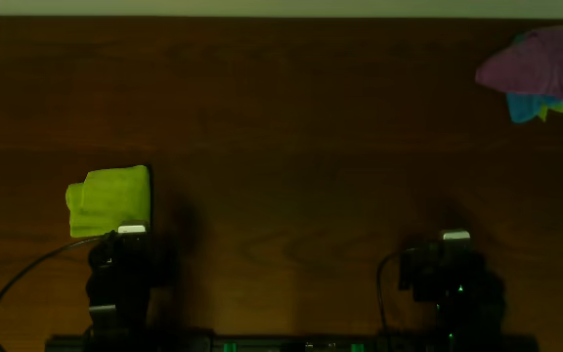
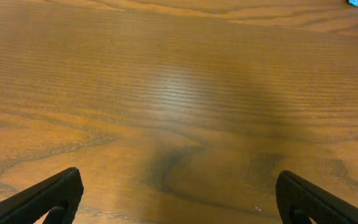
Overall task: Fold the cloth
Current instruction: 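Move the right gripper toward the cloth pile at top right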
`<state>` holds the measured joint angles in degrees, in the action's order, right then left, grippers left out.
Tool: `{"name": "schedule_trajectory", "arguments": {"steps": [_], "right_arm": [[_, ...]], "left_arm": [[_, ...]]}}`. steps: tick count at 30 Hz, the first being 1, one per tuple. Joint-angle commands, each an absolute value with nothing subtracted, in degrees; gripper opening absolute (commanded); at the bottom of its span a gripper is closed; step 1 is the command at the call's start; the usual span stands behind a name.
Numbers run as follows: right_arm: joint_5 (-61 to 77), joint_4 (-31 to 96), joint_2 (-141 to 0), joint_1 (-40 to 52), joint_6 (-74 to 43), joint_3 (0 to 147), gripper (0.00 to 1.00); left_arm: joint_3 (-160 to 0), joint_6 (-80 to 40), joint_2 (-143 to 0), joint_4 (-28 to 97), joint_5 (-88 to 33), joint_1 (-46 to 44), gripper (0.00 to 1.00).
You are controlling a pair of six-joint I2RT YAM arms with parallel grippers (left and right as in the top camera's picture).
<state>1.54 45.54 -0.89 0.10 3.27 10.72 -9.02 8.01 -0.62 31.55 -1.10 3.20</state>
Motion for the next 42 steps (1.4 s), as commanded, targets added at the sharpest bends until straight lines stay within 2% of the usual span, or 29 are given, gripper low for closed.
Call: {"name": "schedule_trajectory", "arguments": {"steps": [1, 33, 42], "right_arm": [[1.91, 45.60, -0.32, -0.40, 3.95, 10.07, 0.99], [1.96, 45.34, -0.49, -0.49, 3.90, 10.20, 0.99], [-2.85, 37.89, -12.51, -5.23, -1.04, 18.26, 0.99]], "left_arm": [[-8.40, 9.19, -0.23, 31.46, -1.32, 2.96, 0.95], [-8.40, 9.21, -0.23, 31.46, -1.32, 2.96, 0.96], [-8.40, 9.19, -0.23, 31.46, -1.32, 2.96, 0.96]]}}
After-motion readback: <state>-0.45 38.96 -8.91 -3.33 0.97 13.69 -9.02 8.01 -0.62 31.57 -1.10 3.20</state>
